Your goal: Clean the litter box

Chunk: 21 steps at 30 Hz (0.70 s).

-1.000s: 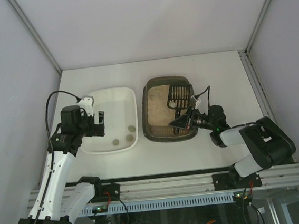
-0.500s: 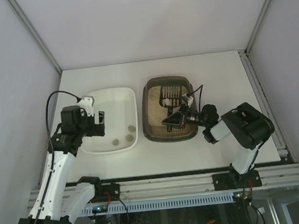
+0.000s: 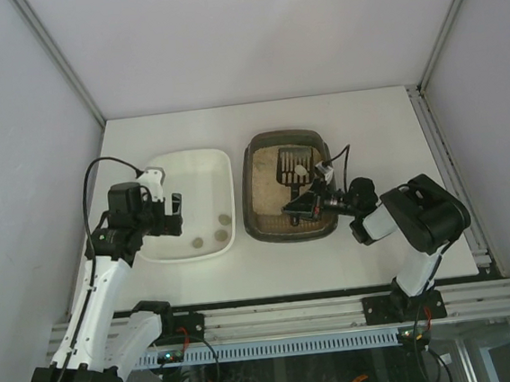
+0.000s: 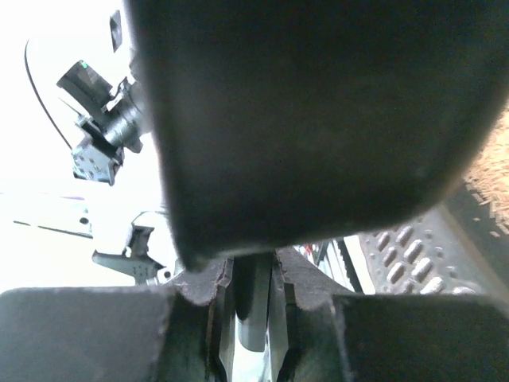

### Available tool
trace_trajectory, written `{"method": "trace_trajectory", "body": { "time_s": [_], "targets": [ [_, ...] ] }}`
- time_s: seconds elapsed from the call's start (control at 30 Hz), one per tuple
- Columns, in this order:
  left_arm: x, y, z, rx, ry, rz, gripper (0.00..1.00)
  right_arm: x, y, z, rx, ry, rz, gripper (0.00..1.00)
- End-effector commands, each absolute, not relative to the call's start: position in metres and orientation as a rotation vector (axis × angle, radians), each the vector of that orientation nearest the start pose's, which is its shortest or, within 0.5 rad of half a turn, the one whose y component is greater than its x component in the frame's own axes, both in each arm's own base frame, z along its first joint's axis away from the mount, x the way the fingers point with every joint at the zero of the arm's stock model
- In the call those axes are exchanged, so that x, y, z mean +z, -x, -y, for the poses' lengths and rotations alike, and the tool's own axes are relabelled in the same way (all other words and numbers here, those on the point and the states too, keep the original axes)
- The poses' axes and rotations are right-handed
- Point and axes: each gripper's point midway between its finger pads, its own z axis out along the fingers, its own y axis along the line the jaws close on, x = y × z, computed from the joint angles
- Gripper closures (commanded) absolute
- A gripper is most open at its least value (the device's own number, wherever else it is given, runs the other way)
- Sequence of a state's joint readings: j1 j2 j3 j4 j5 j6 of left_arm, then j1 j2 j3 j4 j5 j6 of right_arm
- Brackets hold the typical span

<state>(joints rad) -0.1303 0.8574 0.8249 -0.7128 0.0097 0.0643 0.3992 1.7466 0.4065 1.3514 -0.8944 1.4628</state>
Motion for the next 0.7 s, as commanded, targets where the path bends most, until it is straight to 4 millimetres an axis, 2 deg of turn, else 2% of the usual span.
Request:
{"method": "trace_trajectory", "body": {
  "time_s": [0.0,0.1,0.23,0.3,0.37,0.47,0.57,0.67],
  "targets": [
    [0.166,-0.252,0.034,-0.062,-0.249,-2.282,0.0,0.165,-0.255,-0.265,2.016,-0.155,-1.902,1.0],
    [0.165,-0.252,0.035,-0.072,-0.253,-2.29,0.0,0.16,-0.237,-0.287,2.033,-0.055,-1.978,1.0],
    [0.165,-0.251,0.036,-0.075,-0.255,-2.287,0.0,0.16,-0.247,-0.273,2.012,-0.124,-1.955,1.0],
    [0.165,-0.252,0.035,-0.069,-0.25,-2.287,0.0,0.153,-0.248,-0.275,1.987,-0.146,-2.006,1.0],
    [0.164,-0.252,0.033,-0.058,-0.243,-2.296,0.0,0.144,-0.246,-0.282,1.933,-0.131,-2.101,1.0],
    [0.163,-0.254,0.028,-0.024,-0.21,-2.324,0.0,0.143,-0.245,-0.286,1.833,-0.078,-2.155,1.0],
    [0.157,-0.252,0.027,-0.068,-0.201,-2.389,0.0,0.145,-0.251,-0.286,1.728,-0.042,-2.215,1.0],
    [0.155,-0.251,0.023,-0.116,-0.179,-2.411,0.01,0.155,-0.253,-0.295,1.612,0.056,-2.269,1.0]
  ]
}}
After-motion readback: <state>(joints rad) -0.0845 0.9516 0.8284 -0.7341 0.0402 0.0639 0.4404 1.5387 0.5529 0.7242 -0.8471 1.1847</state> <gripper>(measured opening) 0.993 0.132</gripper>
